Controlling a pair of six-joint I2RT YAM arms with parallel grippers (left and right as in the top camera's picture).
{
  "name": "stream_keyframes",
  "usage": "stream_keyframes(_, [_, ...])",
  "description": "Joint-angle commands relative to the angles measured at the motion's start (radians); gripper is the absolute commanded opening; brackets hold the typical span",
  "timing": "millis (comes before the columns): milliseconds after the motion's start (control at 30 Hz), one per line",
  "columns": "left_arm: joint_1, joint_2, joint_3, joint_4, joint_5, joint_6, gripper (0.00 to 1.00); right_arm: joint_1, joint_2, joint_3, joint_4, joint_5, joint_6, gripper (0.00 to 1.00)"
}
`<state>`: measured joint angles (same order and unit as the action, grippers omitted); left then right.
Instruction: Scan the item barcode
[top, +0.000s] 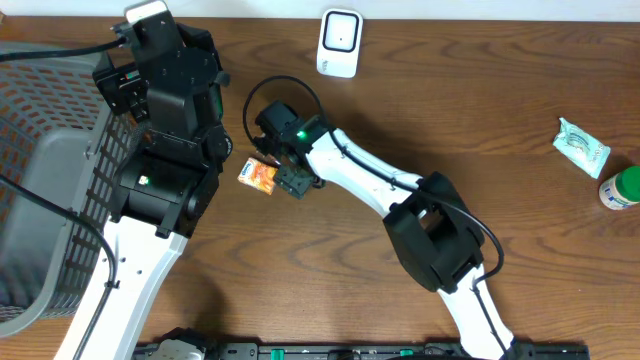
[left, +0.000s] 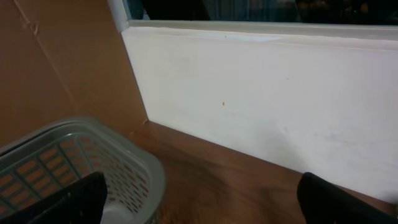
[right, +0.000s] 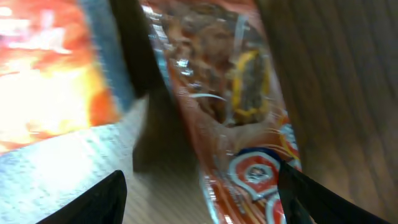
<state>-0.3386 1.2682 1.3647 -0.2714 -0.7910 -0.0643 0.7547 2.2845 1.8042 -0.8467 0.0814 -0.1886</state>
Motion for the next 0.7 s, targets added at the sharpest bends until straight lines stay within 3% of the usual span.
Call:
stream_keyframes(0, [0.001,0.006,-0.006,0.000,-0.005,-0.012,0.98,-0.042,0.021,-0.001,0.007,-0.006,0.008,0.73])
stream_keyframes(467, [0.001,0.006,-0.006,-0.004,-0.004,-0.012,0.98,-0.059,0.070,-0.001,0.011,-0.072,0.000,0.60])
stream_keyframes(533, [0.001,0.006,-0.006,-0.004,-0.005,-0.012,0.98,-0.060,0.070,-0.001,0.013,-0.072,0.000,0.49])
stream_keyframes(667, [0.001,0.006,-0.006,-0.004,-0.005,-0.012,0.98,-0.065,0.070,0.005,-0.006,-0.073,0.011,0.07])
